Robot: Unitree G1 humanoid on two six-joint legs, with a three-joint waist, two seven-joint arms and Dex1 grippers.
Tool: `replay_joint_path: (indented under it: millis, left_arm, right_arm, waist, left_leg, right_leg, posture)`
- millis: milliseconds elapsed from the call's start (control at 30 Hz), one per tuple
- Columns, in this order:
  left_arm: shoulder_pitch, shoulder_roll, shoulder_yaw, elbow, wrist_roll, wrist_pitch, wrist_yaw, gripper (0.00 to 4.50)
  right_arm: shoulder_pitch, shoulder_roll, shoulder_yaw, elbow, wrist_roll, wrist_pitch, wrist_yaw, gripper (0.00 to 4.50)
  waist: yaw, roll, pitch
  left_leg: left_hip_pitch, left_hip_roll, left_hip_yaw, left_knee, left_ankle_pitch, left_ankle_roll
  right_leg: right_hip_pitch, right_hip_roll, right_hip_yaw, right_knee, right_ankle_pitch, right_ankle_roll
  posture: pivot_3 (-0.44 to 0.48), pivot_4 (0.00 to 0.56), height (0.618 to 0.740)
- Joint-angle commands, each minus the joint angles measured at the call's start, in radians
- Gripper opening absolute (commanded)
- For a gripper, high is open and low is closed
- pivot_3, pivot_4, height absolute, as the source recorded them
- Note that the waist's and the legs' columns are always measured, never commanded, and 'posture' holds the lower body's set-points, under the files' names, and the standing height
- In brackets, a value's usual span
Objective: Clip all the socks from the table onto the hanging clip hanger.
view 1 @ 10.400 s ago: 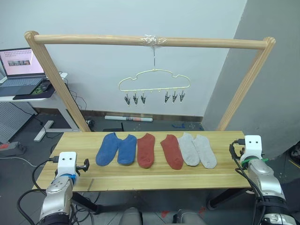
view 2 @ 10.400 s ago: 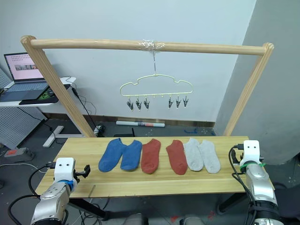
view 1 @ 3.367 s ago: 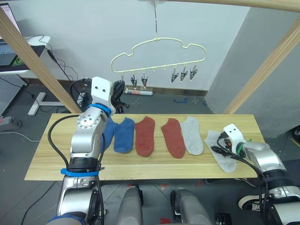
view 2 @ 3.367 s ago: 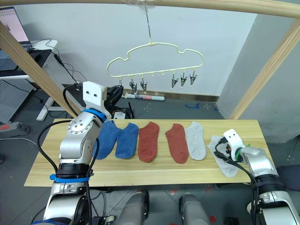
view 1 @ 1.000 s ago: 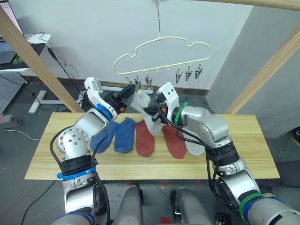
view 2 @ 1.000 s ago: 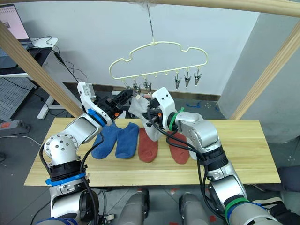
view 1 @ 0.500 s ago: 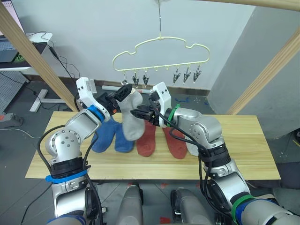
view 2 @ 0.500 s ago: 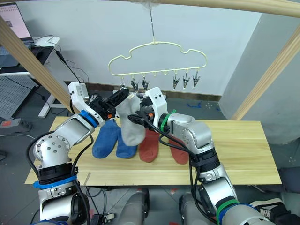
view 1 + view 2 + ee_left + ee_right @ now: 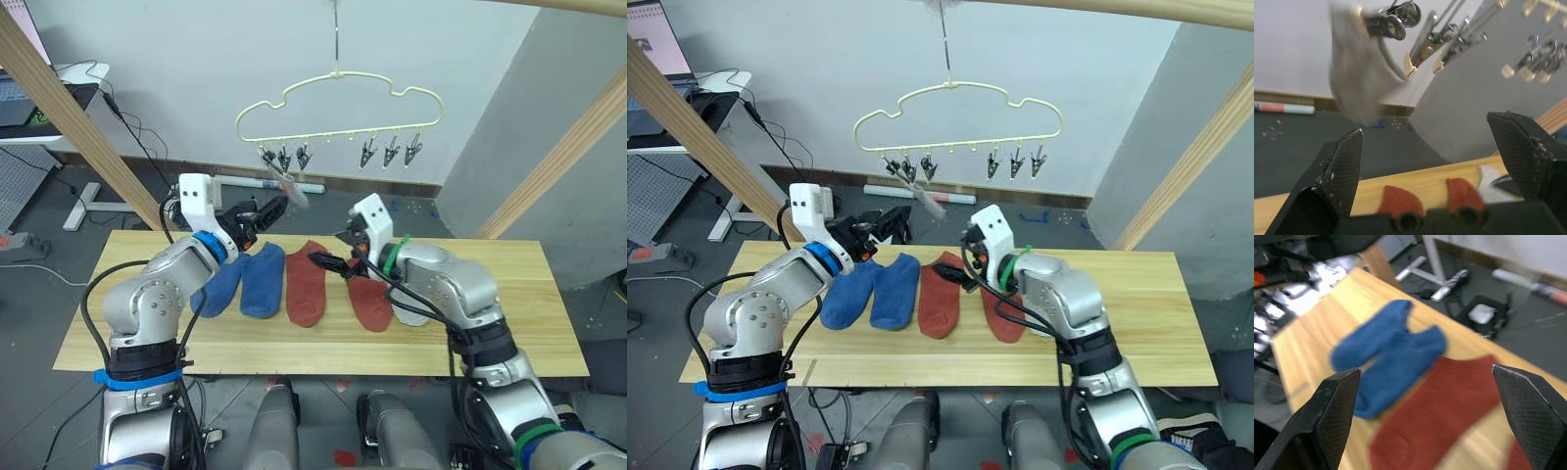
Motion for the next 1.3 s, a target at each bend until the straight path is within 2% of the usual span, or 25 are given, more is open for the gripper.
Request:
replay_joint_path:
  millis: [33,100,200,400,533,900,1300]
  left_arm:
    - [0.004,0.026,-0.067,-0.055,0.126,-0.124,-0.049,4.50]
    - [0.005,0.017,-0.095,-0.061,0.175,-0.176,-0.060,4.50]
    - [0.008,-0.004,-0.118,-0.082,0.211,-0.223,-0.070,3.94]
    - [0.000,-0.029,-0.159,-0.097,0.286,-0.257,-0.068,2.13]
    - [-0.020,-0.056,-0.163,-0.077,0.334,-0.289,-0.056,2.13]
    - [-0.036,-0.130,-0.156,-0.007,0.466,-0.419,0.016,2.13]
    - [-0.058,-0.185,-0.145,0.073,0.494,-0.486,0.028,2.13]
  right_arm:
    - [0.022,-0.075,-0.057,-0.134,0.038,-0.033,0.054,4.47]
    - [0.045,-0.119,-0.095,-0.185,0.072,-0.039,0.089,4.47]
    - [0.053,-0.153,-0.145,-0.228,0.119,-0.039,0.116,4.50]
    - [0.056,-0.177,-0.164,-0.231,0.132,-0.065,0.105,4.50]
    - [0.046,-0.170,-0.170,-0.233,0.138,-0.076,0.094,4.50]
    - [0.008,-0.197,-0.231,-0.305,0.304,-0.076,0.162,4.50]
    - [-0.018,-0.190,-0.213,-0.281,0.304,-0.111,0.148,4.50]
  waist:
    - [0.001,0.000,0.000]
    - [0.001,0.000,0.000]
    - [-0.003,0.000,0.000]
    - [-0.008,0.000,0.000]
    - [-0.009,0.000,0.000]
    - [-0.010,0.000,0.000]
    - [-0.010,0.000,0.000]
  left_leg:
    - [0.000,0.000,0.000,0.000,0.000,0.000]
    - [0.000,0.000,0.001,0.000,0.000,0.000]
    - [0.000,0.000,0.001,0.000,0.000,0.000]
    - [0.000,0.000,0.002,0.000,0.000,0.000]
    - [0.000,0.000,0.002,0.001,0.000,0.000]
    - [0.000,0.000,0.001,0.002,0.000,0.000]
    - [0.000,0.000,0.001,0.004,0.000,0.001]
  right_leg:
    - [0.000,0.000,0.000,0.000,0.000,0.000]
    - [0.000,0.000,0.001,0.000,-0.001,0.001]
    - [0.000,0.000,0.001,0.000,-0.001,0.002]
    - [0.000,0.001,0.002,0.000,-0.001,0.002]
    - [0.000,0.000,0.002,0.001,-0.001,0.001]
    - [0.000,0.001,0.001,0.001,0.000,-0.001]
    - [0.000,0.001,0.001,0.003,0.001,-0.001]
  posture:
    - [0.084,0.252,0.740]
    - [0.077,0.253,0.740]
    - [0.068,0.251,0.740]
    - [0.056,0.245,0.740]
    - [0.051,0.240,0.740]
    - [0.045,0.236,0.740]
    - [0.041,0.238,0.740]
